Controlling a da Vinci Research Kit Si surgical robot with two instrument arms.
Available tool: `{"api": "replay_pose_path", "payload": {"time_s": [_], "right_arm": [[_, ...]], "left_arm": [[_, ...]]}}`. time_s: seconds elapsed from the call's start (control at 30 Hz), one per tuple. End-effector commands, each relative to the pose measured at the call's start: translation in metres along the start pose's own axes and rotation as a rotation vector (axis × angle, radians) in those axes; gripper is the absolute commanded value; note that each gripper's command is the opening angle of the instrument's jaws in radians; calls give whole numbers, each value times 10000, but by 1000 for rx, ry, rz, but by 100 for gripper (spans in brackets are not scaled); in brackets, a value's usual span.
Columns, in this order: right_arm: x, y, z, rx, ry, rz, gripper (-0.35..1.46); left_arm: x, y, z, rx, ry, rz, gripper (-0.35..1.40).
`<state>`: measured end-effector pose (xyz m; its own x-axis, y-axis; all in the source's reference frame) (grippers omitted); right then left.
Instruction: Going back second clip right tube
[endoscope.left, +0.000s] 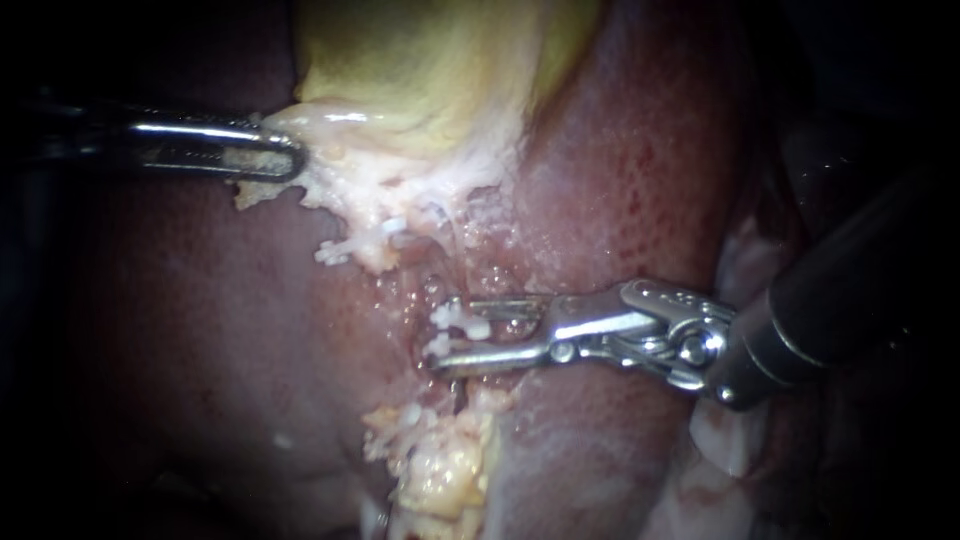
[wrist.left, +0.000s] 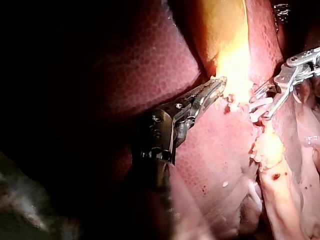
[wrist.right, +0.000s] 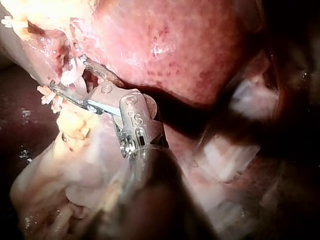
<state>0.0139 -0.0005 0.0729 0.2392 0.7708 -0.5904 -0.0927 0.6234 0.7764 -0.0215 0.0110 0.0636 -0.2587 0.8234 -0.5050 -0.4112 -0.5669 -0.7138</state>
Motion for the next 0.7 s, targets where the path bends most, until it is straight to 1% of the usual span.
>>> {"api": "replay_pose_path", "payload": {"time_s": [0.03, 0.13, 0.17, 0.3, 0.43, 0.5, 0.57, 0.63, 0.7], "right_arm": [[1, -2, -7, 6, 0, -53, 50], [3, -5, -26, 17, 0, -169, 50], [5, -7, -34, 21, 1, -220, 50], [16, -11, -61, 32, 2, -353, 50], [29, -17, -82, 40, 3, -437, 50], [34, -22, -91, 43, -11, -470, 50], [38, -26, -98, 43, -39, -494, 50], [40, -28, -104, 42, -65, -519, 50], [43, -29, -109, 42, -82, -530, 50]], "left_arm": [[0, 0, -1, -2, 0, 1, -35], [0, 0, -2, -2, 0, 1, -35], [0, 0, -2, -2, 0, 1, -35], [0, 0, -2, -2, 0, 1, -35], [-1, 0, -2, -2, 0, 1, -35], [-1, 0, -3, -2, 0, 1, -35], [-1, 1, -3, -2, 0, 1, -35], [0, 1, -2, -2, 0, 0, -35], [0, 2, -2, -1, 0, 0, -35]]}}
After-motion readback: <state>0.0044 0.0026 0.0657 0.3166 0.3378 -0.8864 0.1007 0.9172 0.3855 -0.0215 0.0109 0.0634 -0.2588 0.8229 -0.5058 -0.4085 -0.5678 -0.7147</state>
